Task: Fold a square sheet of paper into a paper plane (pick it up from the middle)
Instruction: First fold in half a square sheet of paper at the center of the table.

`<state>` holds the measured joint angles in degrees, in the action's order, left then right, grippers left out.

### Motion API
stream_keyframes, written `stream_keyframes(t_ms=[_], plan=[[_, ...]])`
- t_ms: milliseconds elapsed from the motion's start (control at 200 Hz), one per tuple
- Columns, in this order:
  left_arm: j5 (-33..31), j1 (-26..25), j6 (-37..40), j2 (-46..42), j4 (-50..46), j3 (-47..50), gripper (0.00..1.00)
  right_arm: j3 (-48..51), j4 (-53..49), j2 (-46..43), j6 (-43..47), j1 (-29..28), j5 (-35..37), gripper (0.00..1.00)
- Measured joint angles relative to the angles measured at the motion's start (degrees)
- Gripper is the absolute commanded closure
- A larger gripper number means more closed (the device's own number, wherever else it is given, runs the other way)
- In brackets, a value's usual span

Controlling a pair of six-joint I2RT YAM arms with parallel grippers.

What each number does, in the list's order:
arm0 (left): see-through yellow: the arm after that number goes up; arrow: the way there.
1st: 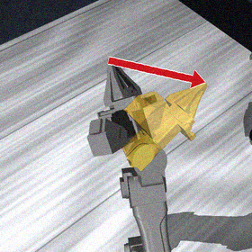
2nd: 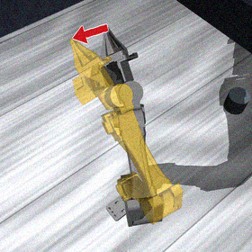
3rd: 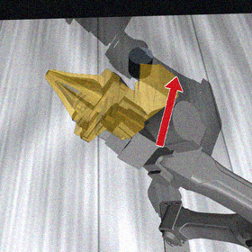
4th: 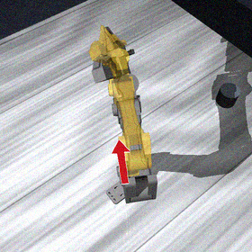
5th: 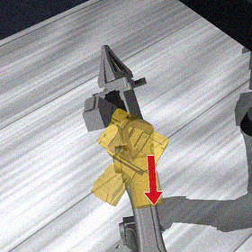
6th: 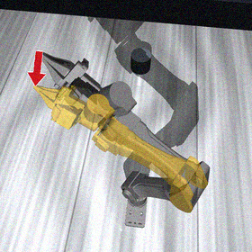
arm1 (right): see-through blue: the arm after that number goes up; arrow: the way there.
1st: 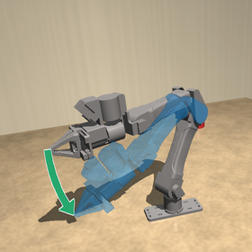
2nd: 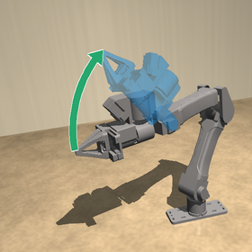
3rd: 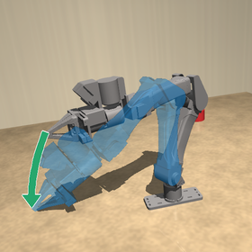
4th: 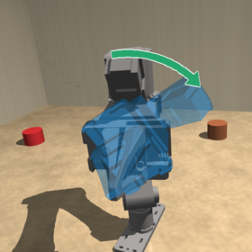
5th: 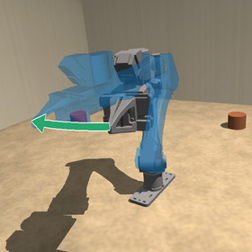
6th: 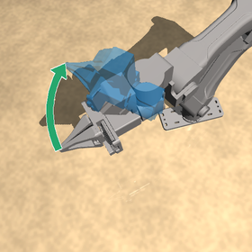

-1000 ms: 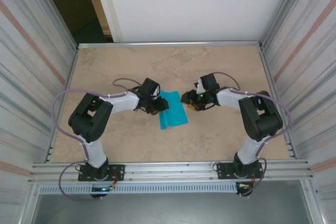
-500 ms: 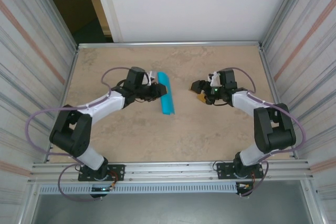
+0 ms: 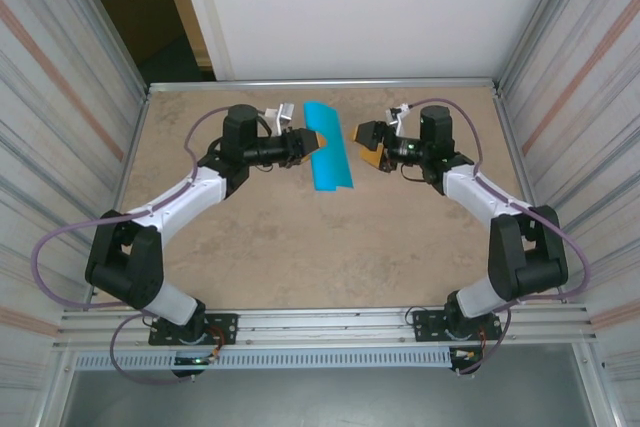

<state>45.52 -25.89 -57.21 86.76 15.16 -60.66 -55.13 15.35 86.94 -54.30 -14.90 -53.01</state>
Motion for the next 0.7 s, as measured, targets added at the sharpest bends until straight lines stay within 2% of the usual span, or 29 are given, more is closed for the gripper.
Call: stream_keyframes(t_ms=[200,361,596,702], plan=[[1.95,1.05,-3.58,0.00,3.56,-0.04,0.72,-1.31,6.91,2.10,-5.40,-1.92,-1.62,0.00],[2.73,1.99,-4.85,0.00,4.90,0.59,0.72,-1.77,11.26,2.69,-8.50,-2.03,-3.74,0.06],[3.32,3.04,-4.79,-0.09,4.44,1.01,0.72,-1.77,13.22,2.84,-10.05,-2.03,-5.40,0.21],[3.87,3.08,-4.74,-0.09,4.31,1.07,0.72,-1.79,13.64,3.02,-10.21,-2.03,-5.60,0.33]])
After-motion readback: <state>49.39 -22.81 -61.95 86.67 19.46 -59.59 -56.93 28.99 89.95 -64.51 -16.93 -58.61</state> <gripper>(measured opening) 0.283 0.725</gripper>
